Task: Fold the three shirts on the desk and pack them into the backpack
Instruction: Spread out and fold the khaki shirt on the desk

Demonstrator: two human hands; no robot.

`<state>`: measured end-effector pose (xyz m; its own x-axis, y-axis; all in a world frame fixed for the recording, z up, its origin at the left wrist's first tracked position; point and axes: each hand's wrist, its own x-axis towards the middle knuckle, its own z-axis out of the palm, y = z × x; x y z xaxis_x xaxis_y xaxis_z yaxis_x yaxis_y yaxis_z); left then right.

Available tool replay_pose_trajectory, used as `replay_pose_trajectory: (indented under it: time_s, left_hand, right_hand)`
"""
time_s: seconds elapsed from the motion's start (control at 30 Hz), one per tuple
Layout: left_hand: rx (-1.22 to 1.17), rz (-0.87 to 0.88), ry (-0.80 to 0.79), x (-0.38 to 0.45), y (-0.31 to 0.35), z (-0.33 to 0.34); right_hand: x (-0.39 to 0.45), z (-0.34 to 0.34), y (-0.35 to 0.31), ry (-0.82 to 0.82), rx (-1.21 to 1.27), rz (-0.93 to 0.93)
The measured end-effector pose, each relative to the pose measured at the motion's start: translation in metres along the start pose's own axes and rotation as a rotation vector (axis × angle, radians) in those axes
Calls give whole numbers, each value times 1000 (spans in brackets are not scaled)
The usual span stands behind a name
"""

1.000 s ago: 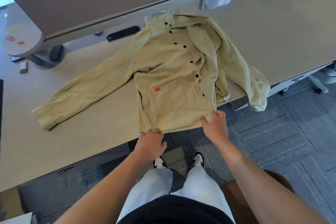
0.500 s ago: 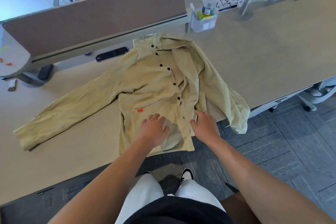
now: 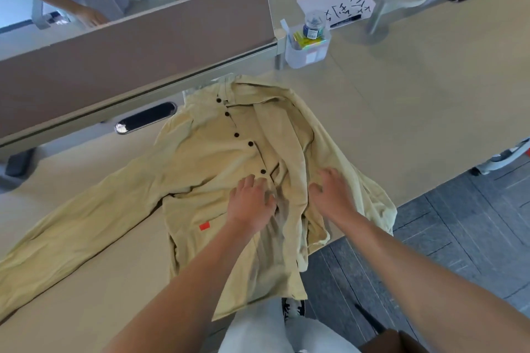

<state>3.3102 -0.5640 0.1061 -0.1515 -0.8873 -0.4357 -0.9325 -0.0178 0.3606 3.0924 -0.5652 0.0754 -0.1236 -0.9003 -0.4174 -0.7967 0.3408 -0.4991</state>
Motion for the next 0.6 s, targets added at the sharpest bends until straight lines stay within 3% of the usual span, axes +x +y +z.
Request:
replay_pose_trajectory:
  time_s: [0.37,0.47,0.6]
  left_hand:
    - [106,54,0,151,-9,8]
    - [84,-26,-48,173,-4,28]
    - [143,-61,18,185,7,44]
  right_hand:
    - [122,32,6,49,-164,139]
    - [136,39,23,120,-265,116]
    - [162,26,47,206,-364,36]
